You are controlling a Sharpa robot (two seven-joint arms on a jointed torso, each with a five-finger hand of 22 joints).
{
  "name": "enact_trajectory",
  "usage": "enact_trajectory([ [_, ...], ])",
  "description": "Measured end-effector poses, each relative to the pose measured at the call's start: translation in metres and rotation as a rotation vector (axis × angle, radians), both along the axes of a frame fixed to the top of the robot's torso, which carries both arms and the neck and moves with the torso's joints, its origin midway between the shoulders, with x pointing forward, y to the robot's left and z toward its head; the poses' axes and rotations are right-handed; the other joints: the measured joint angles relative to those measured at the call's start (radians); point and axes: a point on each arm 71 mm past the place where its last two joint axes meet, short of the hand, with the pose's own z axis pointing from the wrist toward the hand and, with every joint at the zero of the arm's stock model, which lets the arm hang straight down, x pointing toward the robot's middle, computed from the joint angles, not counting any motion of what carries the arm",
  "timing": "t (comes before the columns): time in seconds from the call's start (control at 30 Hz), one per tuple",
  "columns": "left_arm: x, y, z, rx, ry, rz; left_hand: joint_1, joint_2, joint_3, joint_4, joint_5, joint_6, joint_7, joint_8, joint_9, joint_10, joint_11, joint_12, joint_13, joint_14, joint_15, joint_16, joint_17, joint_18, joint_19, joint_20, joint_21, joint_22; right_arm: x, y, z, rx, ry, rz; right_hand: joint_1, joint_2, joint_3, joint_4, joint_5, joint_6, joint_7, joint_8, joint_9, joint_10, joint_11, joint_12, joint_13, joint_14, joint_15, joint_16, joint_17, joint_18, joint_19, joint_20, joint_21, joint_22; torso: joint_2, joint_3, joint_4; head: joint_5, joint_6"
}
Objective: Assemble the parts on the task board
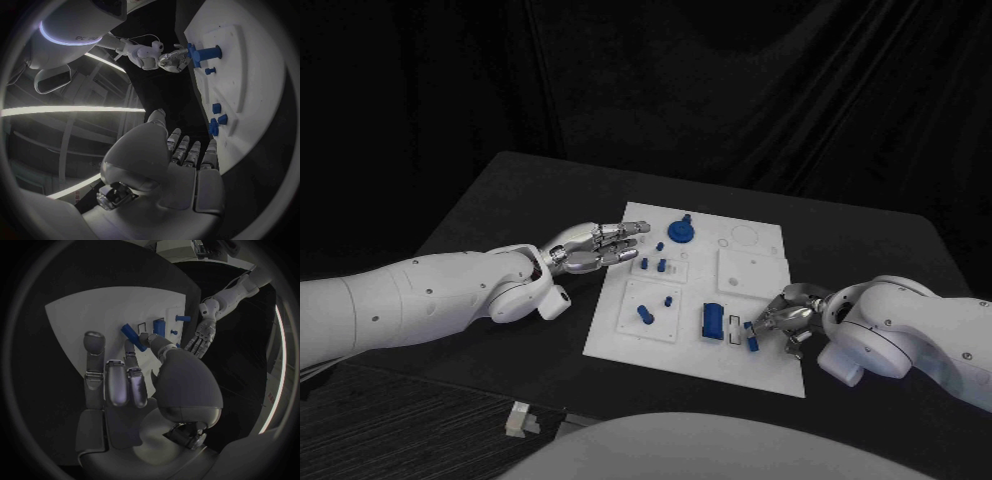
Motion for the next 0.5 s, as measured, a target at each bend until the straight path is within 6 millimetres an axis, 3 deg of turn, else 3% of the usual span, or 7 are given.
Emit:
enact_trajectory([
  [0.13,-0.0001,-0.0004,-0.0002,-0.002,0.002,-0.003,0.0,0.0,0.0,0.0,0.0,0.0,0.0,0.0,0.0,-0.005,0.005,0.0,0.0,0.0,0.0,0.0,0.0,0.0,-0.01,0.01,0.0,0.0,0.0008,0.0007,-0.0007,0.012,0.005,-0.031,-0.013,0.013,0.0,0.0,0.0,0.0,0.0,0.0,0.001,0.0,0.0,0.0,0.0,0.0,0.0,0.0,0.0,0.0,0.0,0.0,0.0,0.0,0.0,0.0,0.0,0.0,0.0],
  [0.27,-0.0002,-0.0006,-0.0003,-0.003,0.005,-0.006,0.006,0.006,0.0,0.0,0.0,0.0,0.0,0.0,0.0,-0.005,0.005,0.0,0.0,0.0,0.0,0.0,0.0,0.0,-0.01,0.01,0.0,0.0,0.002,0.0012,-0.0011,0.018,0.004,-0.056,-0.013,0.013,0.0,0.0,-0.001,0.0,0.0,0.0,0.001,-0.009,-0.009,0.0,0.0,-0.006,-0.006,0.0,0.0,0.0,0.0,0.0,0.0,0.0,0.0,0.0,-0.0003,-0.001,0.0],
  [0.33,-0.0002,-0.0008,-0.0004,-0.004,0.006,-0.007,0.007,0.007,0.0,0.0,0.0,0.0,0.0,0.0,0.0,-0.005,0.005,0.0,0.0,0.01,0.011,0.0,0.0,0.0,-0.01,0.01,0.0,0.0,0.0026,0.0013,-0.0015,0.02,0.004,-0.068,-0.013,0.013,0.0,0.0,-0.001,0.0,0.0,0.0,0.001,-0.008,-0.009,0.0,0.0,-0.006,-0.006,0.0,0.0,0.0,0.0,0.0,0.0,0.0,0.0,0.0,-0.0004,-0.002,0.0],
  [0.5,-0.0004,-0.001,-0.0006,-0.005,0.008,-0.009,0.007,0.007,0.0,0.0,0.0,0.0,0.0,0.0,0.0,-0.005,0.005,0.0,0.0,0.01,0.011,0.0,0.0,0.0,-0.01,0.01,0.0,0.0,0.0032,0.0019,-0.0027,0.023,0.005,-0.084,-0.013,0.013,0.013,0.004,-0.017,0.0,0.0,0.0,0.002,-0.008,-0.009,0.0,0.0,-0.006,-0.006,0.0,-0.001,0.0,0.0,0.0,0.0,0.0,0.0,0.0,-0.0005,-0.002,0.0],
])
